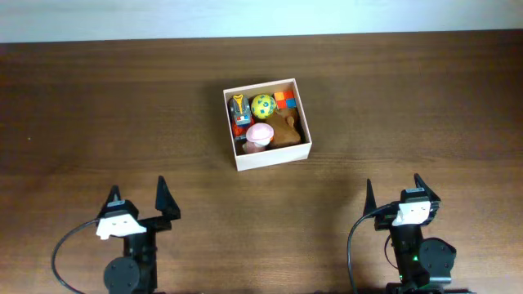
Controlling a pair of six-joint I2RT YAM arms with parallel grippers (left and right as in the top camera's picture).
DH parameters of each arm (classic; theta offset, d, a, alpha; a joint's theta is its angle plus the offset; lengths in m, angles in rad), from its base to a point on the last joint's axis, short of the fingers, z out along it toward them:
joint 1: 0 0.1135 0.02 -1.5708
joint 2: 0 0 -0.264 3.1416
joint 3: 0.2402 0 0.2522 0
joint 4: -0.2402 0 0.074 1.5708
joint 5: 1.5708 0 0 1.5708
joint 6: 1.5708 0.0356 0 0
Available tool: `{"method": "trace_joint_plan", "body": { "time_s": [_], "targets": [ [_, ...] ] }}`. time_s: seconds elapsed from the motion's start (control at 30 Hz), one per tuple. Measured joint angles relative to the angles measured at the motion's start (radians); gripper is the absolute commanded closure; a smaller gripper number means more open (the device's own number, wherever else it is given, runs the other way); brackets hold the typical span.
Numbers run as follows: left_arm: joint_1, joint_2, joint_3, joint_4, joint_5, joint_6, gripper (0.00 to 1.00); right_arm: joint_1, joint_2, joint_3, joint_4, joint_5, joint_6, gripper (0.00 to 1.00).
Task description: Pack container
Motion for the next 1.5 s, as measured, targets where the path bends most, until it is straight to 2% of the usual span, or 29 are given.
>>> {"method": "trace_joint_plan", "body": {
  "time_s": [0.33,0.5,1.5],
  "targets": [
    [0.0,0.0,0.0,-0.033,0.025,0.034,0.01,0.0,0.0,0.0,0.0,0.0,0.0,0.01],
    [0.0,0.0,-0.003,-0.113,0.029,0.036,0.01,0.0,0.0,0.0,0.0,0.0,0.001,0.01],
    [0.0,0.0,-0.003,-0.114,0.029,0.037,0.01,0.0,0.0,0.0,0.0,0.0,0.001,0.01]
  ]
}}
